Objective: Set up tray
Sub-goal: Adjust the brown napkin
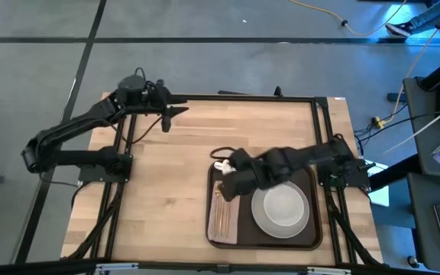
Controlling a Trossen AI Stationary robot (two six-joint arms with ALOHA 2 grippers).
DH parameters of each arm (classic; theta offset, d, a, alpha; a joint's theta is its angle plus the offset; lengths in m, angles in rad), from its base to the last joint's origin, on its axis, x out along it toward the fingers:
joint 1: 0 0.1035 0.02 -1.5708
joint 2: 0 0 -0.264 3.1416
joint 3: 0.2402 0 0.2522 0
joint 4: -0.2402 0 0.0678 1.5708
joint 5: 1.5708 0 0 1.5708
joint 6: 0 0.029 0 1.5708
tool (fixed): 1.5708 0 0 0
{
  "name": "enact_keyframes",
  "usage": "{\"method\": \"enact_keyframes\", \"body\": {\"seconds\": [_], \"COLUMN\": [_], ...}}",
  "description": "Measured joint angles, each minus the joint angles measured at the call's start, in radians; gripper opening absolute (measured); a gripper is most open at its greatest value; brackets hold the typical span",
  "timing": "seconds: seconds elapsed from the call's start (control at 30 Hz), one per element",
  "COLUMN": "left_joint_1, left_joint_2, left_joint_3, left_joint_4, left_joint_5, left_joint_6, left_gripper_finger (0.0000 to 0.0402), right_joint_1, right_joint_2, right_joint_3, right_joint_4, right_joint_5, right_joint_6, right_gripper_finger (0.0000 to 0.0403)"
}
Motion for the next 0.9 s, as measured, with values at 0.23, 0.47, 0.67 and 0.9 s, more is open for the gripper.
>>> {"method": "enact_keyframes", "body": {"seconds": [0.23,0.47,0.67,0.9], "left_joint_1": [0.0,0.0,-0.001,-0.001], "left_joint_2": [-0.046,-0.054,-0.054,-0.053], "left_joint_3": [0.0,0.0,0.0,0.0], "left_joint_4": [-0.084,-0.151,-0.155,-0.146], "left_joint_5": [-0.005,-0.01,-0.008,-0.012], "left_joint_6": [0.038,0.004,-0.028,-0.028], "left_gripper_finger": [0.0127,0.0127,0.0127,0.0127], "right_joint_1": [-0.063,-0.018,0.015,0.016], "right_joint_2": [0.002,0.003,-0.037,-0.056], "right_joint_3": [-0.143,-0.46,-0.645,-0.752], "right_joint_4": [0.161,0.332,0.561,0.584], "right_joint_5": [-0.18,-0.183,-0.178,-0.225], "right_joint_6": [-0.558,-0.783,-0.717,-0.717], "right_gripper_finger": [0.0006,0.0005,0.001,0.0078]}}
